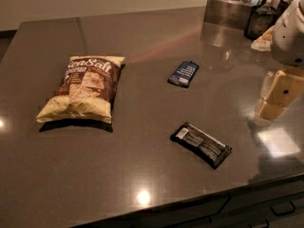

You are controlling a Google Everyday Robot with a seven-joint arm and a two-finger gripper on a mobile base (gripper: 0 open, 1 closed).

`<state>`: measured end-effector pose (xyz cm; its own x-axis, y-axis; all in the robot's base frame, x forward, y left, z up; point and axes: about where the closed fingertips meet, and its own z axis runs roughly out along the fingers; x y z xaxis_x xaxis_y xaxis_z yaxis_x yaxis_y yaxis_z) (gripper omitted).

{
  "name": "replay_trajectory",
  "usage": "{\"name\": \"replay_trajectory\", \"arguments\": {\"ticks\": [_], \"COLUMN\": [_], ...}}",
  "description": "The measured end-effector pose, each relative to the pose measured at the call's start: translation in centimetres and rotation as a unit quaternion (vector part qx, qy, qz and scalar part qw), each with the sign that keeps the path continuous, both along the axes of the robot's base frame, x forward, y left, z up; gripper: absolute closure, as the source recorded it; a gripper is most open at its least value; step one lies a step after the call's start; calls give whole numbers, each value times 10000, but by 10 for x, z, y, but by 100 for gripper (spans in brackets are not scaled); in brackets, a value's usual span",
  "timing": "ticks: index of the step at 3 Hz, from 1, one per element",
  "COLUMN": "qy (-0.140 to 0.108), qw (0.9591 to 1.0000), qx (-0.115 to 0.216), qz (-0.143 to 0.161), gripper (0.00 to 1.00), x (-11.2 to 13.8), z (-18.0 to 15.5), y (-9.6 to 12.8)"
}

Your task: Move rxbar chocolate near brown chip bag

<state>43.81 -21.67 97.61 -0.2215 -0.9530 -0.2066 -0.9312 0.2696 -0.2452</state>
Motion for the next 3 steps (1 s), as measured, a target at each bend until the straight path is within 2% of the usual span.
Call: {"name": "replay_trajectory", "arguments": {"ticks": [1,2,3], "qy": [-1,15,20], "qw": [10000,9998,9984], "qx": [0,213,540], "qz": [0,45,179], "gripper": [0,0,0], "x": [0,-5,-16], "z": [0,-4,-19], "y": [0,8,28]}}
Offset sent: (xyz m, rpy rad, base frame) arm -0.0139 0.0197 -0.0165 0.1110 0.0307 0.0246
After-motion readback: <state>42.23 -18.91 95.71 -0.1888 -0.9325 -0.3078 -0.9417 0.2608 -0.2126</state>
